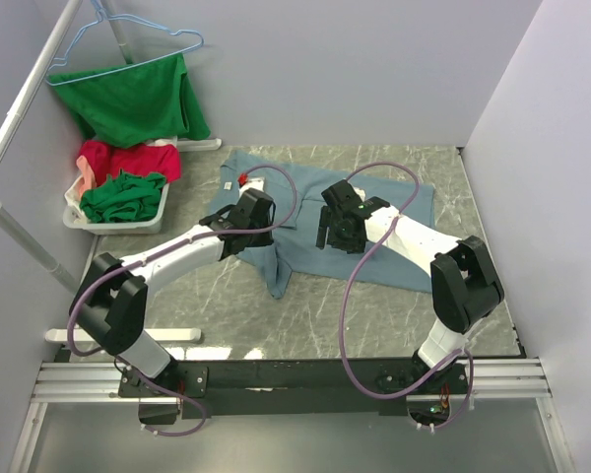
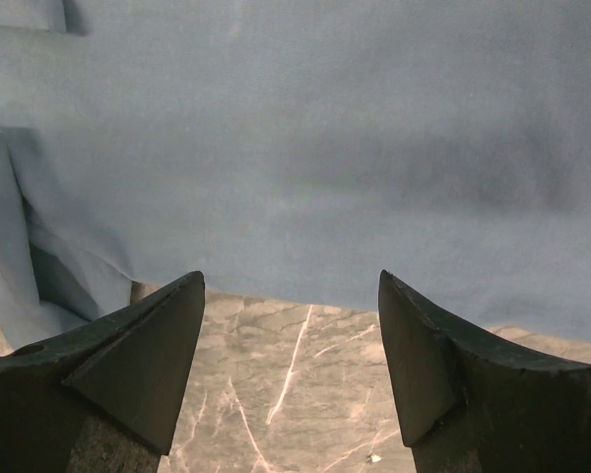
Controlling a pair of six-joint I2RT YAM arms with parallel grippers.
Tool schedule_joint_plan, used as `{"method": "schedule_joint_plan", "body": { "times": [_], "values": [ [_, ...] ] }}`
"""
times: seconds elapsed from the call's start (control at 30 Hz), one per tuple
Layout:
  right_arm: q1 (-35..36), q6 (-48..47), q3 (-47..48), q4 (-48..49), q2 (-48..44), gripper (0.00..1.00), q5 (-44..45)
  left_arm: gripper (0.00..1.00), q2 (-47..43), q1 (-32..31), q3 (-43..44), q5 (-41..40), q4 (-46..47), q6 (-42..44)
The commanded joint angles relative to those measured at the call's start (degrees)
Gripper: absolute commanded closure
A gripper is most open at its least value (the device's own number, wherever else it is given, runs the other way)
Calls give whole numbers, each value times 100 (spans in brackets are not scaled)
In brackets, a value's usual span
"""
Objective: Fold and stack the t-shirts
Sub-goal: Fold the tshirt
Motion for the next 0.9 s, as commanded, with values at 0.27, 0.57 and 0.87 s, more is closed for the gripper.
{"method": "schedule_joint_plan", "body": {
  "times": [0.27, 0.57, 0.87],
  "values": [
    [36, -46, 177, -75, 30, 22, 163, 69, 993, 117, 258, -60, 197, -100],
    [45, -46, 212, -84, 92, 22, 137, 70, 1204, 363, 83, 107, 540, -92],
    [36, -54, 229, -110, 110, 22, 164, 70, 1344, 486, 126, 590, 813, 31]
  ]
}}
